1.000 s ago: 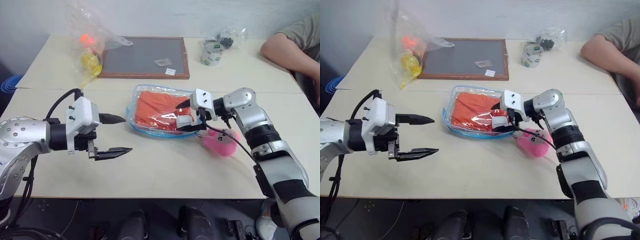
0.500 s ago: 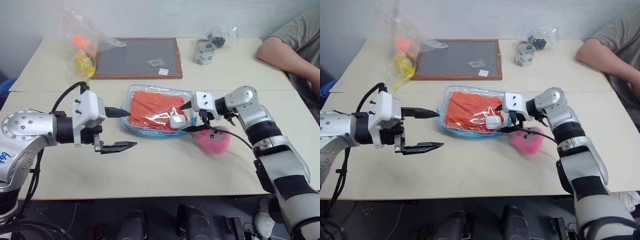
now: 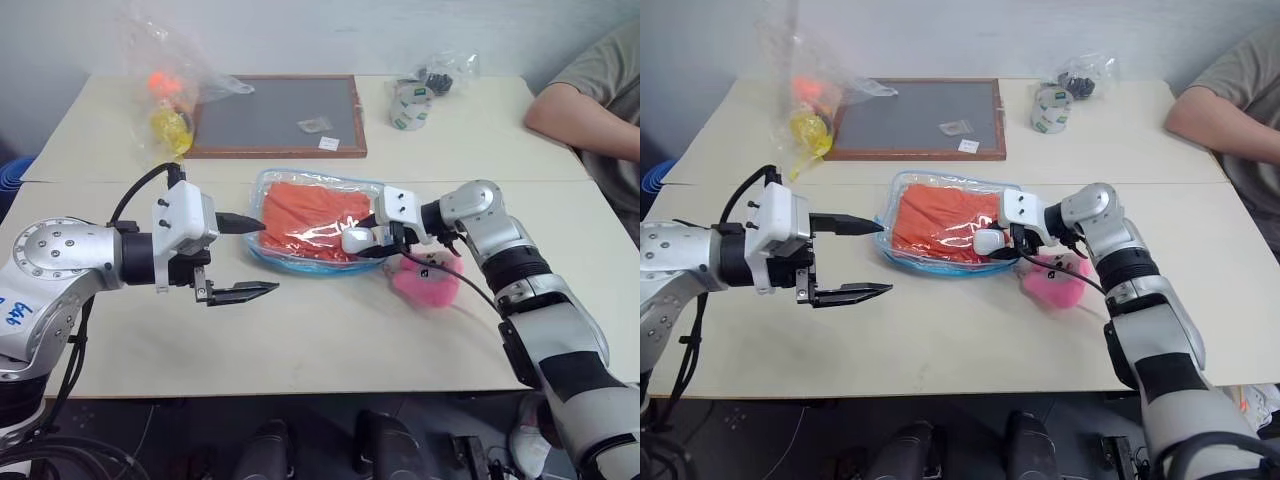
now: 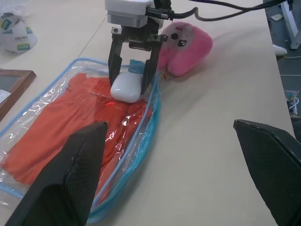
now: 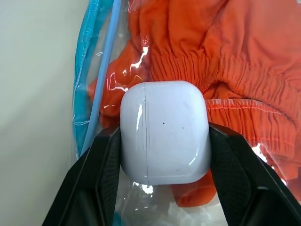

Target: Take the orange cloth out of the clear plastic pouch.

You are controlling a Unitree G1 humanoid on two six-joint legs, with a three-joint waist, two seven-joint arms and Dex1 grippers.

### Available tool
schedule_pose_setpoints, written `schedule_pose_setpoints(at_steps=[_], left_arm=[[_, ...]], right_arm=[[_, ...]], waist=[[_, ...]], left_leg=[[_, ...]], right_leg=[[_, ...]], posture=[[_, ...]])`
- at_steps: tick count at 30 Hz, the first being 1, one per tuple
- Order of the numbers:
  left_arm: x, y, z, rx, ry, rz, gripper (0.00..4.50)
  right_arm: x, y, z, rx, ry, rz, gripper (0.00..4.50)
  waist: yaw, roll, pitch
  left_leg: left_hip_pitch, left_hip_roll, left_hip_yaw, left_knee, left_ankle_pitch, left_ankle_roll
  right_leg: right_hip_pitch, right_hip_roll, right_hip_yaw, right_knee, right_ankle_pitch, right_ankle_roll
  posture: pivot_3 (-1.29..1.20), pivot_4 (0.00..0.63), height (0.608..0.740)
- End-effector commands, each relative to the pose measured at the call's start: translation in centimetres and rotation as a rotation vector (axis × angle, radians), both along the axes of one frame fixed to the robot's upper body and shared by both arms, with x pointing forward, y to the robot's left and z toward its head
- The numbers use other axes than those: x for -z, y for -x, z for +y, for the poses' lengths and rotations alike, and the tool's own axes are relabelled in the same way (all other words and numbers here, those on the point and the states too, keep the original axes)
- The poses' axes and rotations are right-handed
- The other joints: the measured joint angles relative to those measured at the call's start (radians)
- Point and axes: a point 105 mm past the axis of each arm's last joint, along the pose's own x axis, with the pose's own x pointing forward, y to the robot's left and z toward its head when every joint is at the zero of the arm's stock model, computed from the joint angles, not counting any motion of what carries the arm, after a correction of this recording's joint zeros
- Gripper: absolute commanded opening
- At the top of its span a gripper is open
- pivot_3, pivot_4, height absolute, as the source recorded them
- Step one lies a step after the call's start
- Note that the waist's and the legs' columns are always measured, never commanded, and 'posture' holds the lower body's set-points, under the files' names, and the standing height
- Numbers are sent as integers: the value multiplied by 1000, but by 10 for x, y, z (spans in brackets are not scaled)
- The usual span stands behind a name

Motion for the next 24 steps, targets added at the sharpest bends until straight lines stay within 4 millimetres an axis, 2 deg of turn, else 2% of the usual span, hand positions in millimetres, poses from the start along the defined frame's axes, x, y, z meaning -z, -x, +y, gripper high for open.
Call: schedule_pose_setpoints(at_steps=[1,2,5,6,7,9,11,12,14,18,20,24], left_arm=[[-8,1,-12,54,32,-33,4500],[-9,1,-16,71,39,-32,4500],[-10,-1,-31,147,66,-27,4500],[-11,-2,-36,167,72,-26,4500],[-11,-3,-38,179,74,-26,4500],[-10,-6,-48,225,85,-27,4500],[-9,-9,-57,264,92,-29,4500],[-10,-9,-61,286,96,-31,4500],[-10,-9,-67,316,101,-36,4500],[-9,-11,-74,346,97,-46,4500],[-8,-11,-74,349,92,-50,4500],[-9,-10,-73,352,91,-52,4500]], right_arm=[[-48,-5,-44,148,-103,-88,2338],[-54,-4,-58,194,-113,-96,2338],[-65,15,-127,391,-111,-108,2338],[-64,24,-145,442,-99,-107,2338],[-64,30,-153,469,-90,-106,2338],[-50,59,-187,584,-77,-47,2338],[-35,86,-206,652,-44,1,2338],[-25,99,-211,681,-33,25,2338],[-12,113,-215,741,-55,45,2338],[17,116,-223,923,-153,75,2338],[23,117,-222,953,-186,101,3015],[23,117,-220,968,-252,132,4229]], waist=[[7,0,0],[13,0,0],[39,0,0],[48,0,0],[53,0,0],[49,0,0],[55,0,0],[54,0,0],[43,0,0],[24,0,0],[25,0,0],[31,0,0]], left_leg=[[0,0,0,0,0,0],[0,0,0,0,0,0],[-1,-1,0,0,1,1],[-1,-1,3,1,1,1],[-1,-1,3,1,1,1],[-1,-4,7,1,0,1],[-1,-4,8,1,1,1],[0,-4,8,1,1,1],[1,-4,11,0,1,1],[11,-2,18,-2,1,1],[16,-2,18,-3,1,1],[16,0,18,-3,1,2]], right_leg=[[0,0,1,0,0,0],[0,0,2,0,0,0],[0,0,6,0,0,0],[1,1,9,0,0,0],[1,2,10,0,0,0],[1,3,12,-1,0,0],[1,3,11,-1,0,1],[1,3,11,0,0,1],[0,3,14,1,0,1],[2,3,22,5,1,1],[3,3,27,7,1,1],[2,3,31,7,1,1]], posture=[[0,150,740],[0,150,740],[0,150,740],[0,150,740],[0,150,740],[0,150,740],[0,150,740],[0,150,740],[0,150,740],[0,150,740],[0,150,740],[0,150,740]])
